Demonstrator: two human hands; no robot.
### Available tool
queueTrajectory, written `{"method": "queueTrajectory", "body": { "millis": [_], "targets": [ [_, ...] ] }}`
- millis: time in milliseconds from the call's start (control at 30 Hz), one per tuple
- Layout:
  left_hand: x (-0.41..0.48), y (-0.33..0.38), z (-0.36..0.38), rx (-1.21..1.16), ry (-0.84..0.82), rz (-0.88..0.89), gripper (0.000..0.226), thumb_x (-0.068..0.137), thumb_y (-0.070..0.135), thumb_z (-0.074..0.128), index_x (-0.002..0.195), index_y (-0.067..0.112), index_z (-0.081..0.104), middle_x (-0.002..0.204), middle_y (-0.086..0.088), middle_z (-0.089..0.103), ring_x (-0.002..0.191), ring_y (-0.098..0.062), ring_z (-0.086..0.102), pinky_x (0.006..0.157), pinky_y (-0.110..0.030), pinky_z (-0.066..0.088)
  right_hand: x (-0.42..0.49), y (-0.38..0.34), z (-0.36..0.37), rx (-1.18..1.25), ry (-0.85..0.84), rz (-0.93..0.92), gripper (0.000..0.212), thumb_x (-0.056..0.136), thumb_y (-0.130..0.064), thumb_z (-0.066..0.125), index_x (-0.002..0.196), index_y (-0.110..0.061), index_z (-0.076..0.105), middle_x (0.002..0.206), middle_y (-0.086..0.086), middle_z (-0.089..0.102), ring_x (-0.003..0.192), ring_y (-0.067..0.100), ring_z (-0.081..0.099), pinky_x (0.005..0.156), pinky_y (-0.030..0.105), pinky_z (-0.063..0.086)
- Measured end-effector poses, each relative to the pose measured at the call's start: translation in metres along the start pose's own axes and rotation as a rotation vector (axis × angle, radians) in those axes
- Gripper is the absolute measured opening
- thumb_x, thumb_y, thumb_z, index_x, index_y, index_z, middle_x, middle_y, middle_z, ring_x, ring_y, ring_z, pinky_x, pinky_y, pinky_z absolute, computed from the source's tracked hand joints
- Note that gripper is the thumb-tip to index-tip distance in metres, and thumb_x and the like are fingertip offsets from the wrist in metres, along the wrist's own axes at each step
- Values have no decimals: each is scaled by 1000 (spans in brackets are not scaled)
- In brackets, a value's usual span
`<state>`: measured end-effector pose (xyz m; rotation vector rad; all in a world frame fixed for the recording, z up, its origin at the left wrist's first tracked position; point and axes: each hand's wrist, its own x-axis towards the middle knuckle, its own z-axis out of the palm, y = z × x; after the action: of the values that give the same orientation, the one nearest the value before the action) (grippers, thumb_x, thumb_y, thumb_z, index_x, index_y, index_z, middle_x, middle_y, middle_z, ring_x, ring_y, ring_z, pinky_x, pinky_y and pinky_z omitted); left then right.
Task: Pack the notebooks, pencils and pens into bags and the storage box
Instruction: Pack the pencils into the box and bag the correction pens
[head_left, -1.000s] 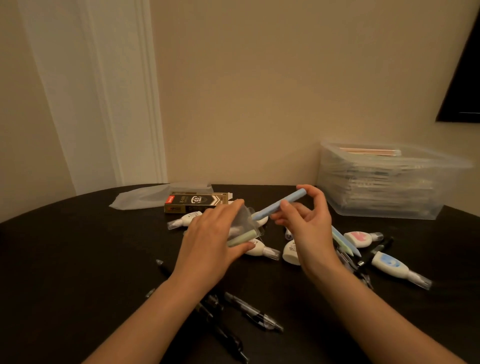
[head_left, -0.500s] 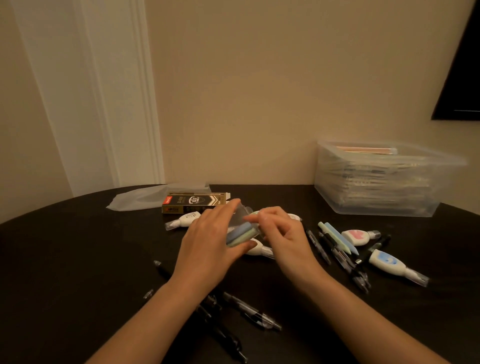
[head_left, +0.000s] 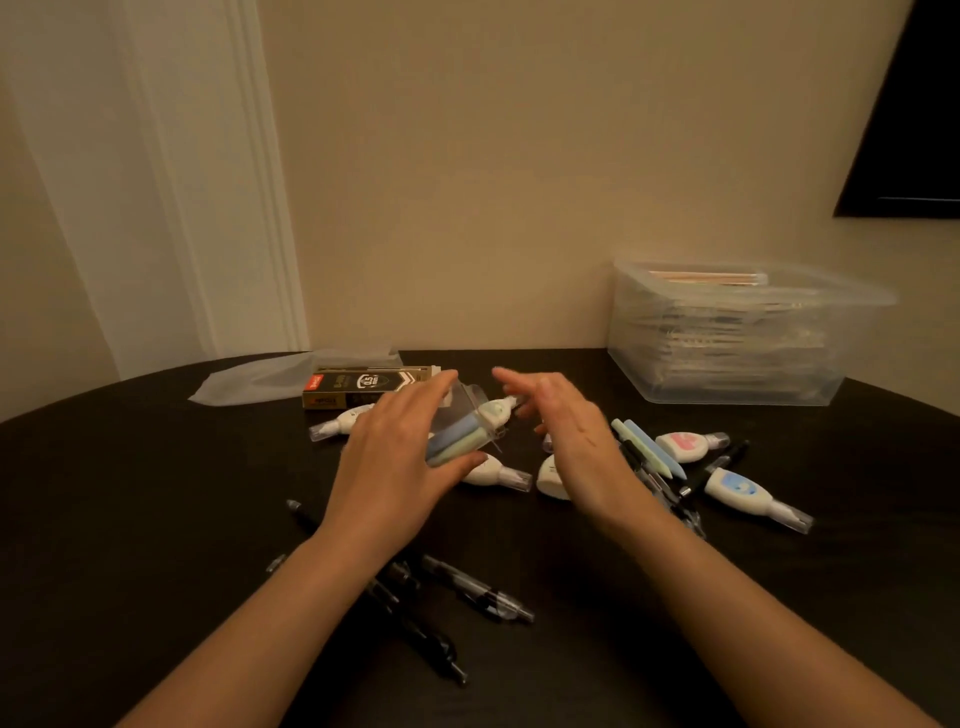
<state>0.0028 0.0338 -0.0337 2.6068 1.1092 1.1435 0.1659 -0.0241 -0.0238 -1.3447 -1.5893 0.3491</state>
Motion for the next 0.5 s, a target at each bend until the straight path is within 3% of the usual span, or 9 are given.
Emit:
{"method": "queueTrajectory", "body": {
  "millis": [100, 167, 367, 500],
  "targets": [
    [-2, 0, 0, 69, 17, 18, 77, 78, 44, 68, 143, 29, 31, 138, 7, 46, 127, -12, 40, 102, -27, 20, 9, 23, -24, -343, 175, 45, 28, 99, -26, 43, 120, -20, 61, 106, -8, 58, 104, 7, 52, 90, 25, 43],
    [-2, 1, 0, 84, 14, 23, 77, 78, 44, 69, 143, 30, 31, 138, 6, 47, 127, -14, 40, 104, -28, 18, 12, 45, -42, -600, 188, 169, 22, 96, -24, 50, 112, -19, 65, 108, -3, 63, 103, 13, 54, 89, 33, 47],
    [-3, 3, 1, 92, -14, 67, 78, 80, 43, 67, 145, 34, 24, 142, 8, 41, 131, -13, 34, 102, -23, 10, 25, 88, -71, -829, 65, 497, 22, 94, -27, 55, 112, -19, 65, 109, 4, 66, 99, 21, 60, 83, 39, 53],
    [-1, 2, 4, 147, -25, 75, 79, 76, 41, 72, 143, 31, 32, 134, 4, 50, 124, -18, 45, 101, -29, 17, 43, 95, -83, -914, -38, 613, 17, 92, -24, 56, 102, -13, 65, 98, 8, 64, 92, 25, 60, 80, 40, 53]
  ]
}}
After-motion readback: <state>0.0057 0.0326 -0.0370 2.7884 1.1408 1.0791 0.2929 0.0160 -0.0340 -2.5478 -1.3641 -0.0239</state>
